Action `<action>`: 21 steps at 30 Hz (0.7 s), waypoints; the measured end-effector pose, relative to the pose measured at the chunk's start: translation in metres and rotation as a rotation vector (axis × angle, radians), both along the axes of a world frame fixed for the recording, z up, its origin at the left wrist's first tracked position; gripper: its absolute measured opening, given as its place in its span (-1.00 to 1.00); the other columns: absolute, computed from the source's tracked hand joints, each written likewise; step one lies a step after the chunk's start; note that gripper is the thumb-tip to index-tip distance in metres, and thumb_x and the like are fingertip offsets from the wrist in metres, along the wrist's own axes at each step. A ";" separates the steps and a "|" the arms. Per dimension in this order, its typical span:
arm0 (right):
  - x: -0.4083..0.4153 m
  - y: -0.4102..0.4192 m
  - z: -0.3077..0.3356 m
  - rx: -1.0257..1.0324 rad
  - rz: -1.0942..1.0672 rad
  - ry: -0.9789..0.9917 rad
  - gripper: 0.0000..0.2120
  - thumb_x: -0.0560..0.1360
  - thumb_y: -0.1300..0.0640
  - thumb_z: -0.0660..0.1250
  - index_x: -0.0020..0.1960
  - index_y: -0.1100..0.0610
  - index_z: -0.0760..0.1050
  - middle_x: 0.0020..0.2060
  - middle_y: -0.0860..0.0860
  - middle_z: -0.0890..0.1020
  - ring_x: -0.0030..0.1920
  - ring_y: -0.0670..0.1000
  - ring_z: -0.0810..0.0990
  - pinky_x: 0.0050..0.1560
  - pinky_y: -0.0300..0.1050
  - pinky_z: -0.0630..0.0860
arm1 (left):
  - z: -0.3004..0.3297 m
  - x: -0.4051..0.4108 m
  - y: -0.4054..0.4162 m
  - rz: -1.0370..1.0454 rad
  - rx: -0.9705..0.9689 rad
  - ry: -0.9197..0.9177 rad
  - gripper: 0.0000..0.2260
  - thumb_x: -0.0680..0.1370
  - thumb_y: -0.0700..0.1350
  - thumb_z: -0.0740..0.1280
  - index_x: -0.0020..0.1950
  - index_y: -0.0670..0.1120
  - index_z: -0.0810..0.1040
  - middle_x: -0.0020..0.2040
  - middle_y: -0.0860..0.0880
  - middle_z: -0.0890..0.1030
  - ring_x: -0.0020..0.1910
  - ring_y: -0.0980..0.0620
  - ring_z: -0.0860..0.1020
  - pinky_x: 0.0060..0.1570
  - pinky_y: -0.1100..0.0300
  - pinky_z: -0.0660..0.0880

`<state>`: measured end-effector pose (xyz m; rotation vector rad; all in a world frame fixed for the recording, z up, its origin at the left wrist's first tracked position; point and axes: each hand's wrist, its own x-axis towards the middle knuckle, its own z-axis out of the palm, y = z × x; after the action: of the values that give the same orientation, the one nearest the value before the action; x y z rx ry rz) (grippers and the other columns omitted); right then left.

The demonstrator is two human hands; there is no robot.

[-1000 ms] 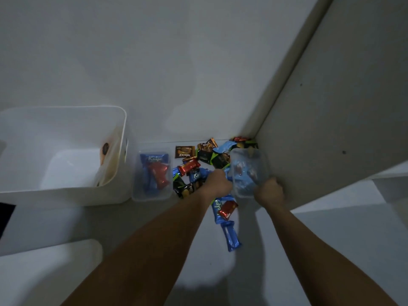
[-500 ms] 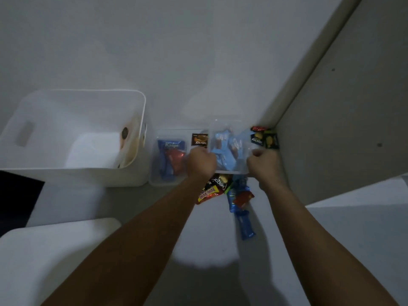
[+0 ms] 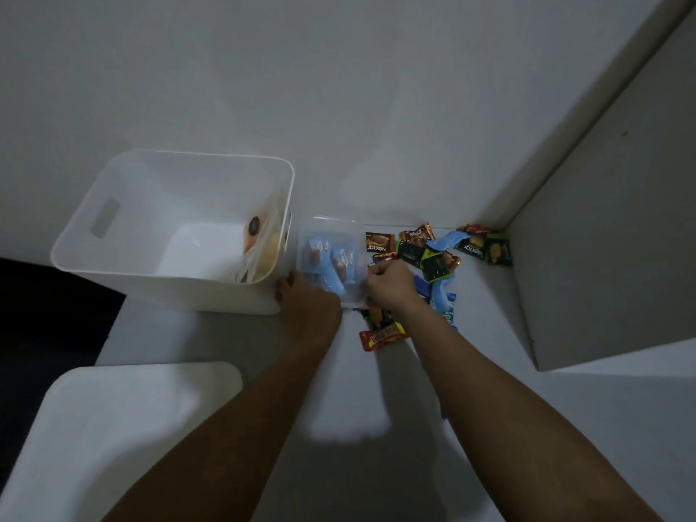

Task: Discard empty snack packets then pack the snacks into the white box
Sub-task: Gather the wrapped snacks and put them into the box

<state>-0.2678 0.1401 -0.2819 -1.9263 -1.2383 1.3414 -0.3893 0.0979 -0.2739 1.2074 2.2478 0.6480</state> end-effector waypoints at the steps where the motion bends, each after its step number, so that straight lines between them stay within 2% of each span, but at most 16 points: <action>1: -0.003 -0.001 0.001 -0.003 0.012 0.000 -0.83 0.47 0.36 0.24 -0.08 0.41 0.59 -0.15 0.25 0.65 -0.14 0.18 0.67 -0.13 0.13 0.66 | -0.005 -0.002 0.000 -0.011 -0.013 0.022 -0.60 0.43 -0.21 0.29 0.25 -0.26 0.41 0.26 -0.24 0.43 0.25 -0.21 0.39 0.19 0.01 0.40; 6: -0.006 -0.003 0.000 -0.061 0.005 0.058 -0.98 0.45 0.32 0.33 -0.12 0.28 0.51 -0.21 0.19 0.63 -0.35 0.11 0.70 -0.27 0.07 0.68 | -0.006 -0.007 -0.001 0.017 -0.042 -0.097 -0.59 0.44 -0.30 0.29 0.27 -0.33 0.36 0.28 -0.30 0.43 0.26 -0.27 0.41 0.20 -0.02 0.39; 8: -0.003 -0.005 0.002 -0.123 0.007 0.104 -0.91 0.47 0.29 0.34 -0.03 0.27 0.50 -0.17 0.22 0.64 -0.33 0.15 0.71 -0.29 0.04 0.67 | -0.006 -0.009 0.004 -0.010 -0.036 -0.125 -0.65 0.46 -0.30 0.27 0.23 -0.34 0.39 0.24 -0.30 0.47 0.23 -0.27 0.45 0.14 0.01 0.41; 11: 0.004 -0.006 -0.002 -0.126 -0.035 0.049 -0.83 0.43 0.22 0.35 -0.01 0.28 0.53 -0.22 0.19 0.65 -0.35 0.13 0.69 -0.32 0.00 0.67 | -0.008 -0.014 0.012 -0.052 -0.012 -0.172 -0.70 0.49 -0.26 0.27 0.20 -0.33 0.47 0.15 -0.29 0.57 0.14 -0.26 0.54 0.02 0.07 0.46; 14: 0.010 -0.005 -0.007 -0.077 -0.052 0.000 -0.85 0.37 0.16 0.34 -0.11 0.22 0.54 -0.20 0.11 0.62 -0.18 0.11 0.64 -0.10 0.05 0.65 | -0.010 -0.017 0.018 -0.054 -0.064 -0.235 -0.69 0.52 -0.15 0.28 0.20 -0.30 0.51 0.13 -0.28 0.59 0.11 -0.23 0.56 0.01 0.07 0.47; 15: 0.011 -0.005 -0.006 -0.083 -0.033 0.040 -0.85 0.38 0.18 0.32 -0.09 0.21 0.53 -0.16 0.10 0.61 -0.13 0.09 0.61 -0.05 0.02 0.62 | -0.012 -0.019 0.020 -0.041 -0.084 -0.283 -0.66 0.54 -0.12 0.28 0.25 -0.27 0.49 0.17 -0.25 0.58 0.13 -0.21 0.56 0.04 0.09 0.47; 18: 0.008 -0.006 -0.004 -0.168 0.037 0.225 -0.66 0.37 0.22 0.28 0.15 0.18 0.49 0.05 0.15 0.63 0.05 0.15 0.62 0.13 0.19 0.58 | -0.009 -0.020 0.021 0.032 -0.140 -0.560 -0.57 0.58 -0.07 0.26 0.41 -0.20 0.36 0.27 -0.20 0.52 0.20 -0.16 0.54 0.08 0.09 0.48; 21: 0.009 -0.008 0.000 -0.191 0.077 0.293 -0.69 0.46 0.28 0.27 0.20 0.15 0.47 0.08 0.15 0.63 0.08 0.18 0.61 0.14 0.25 0.57 | -0.007 -0.021 0.021 0.086 -0.171 -0.616 -0.58 0.59 -0.05 0.25 0.37 -0.25 0.38 0.27 -0.25 0.52 0.21 -0.20 0.53 0.13 -0.01 0.50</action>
<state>-0.2591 0.1325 -0.2823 -1.7363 -1.0821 1.7652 -0.4104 0.1190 -0.2808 0.7036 1.7918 0.7245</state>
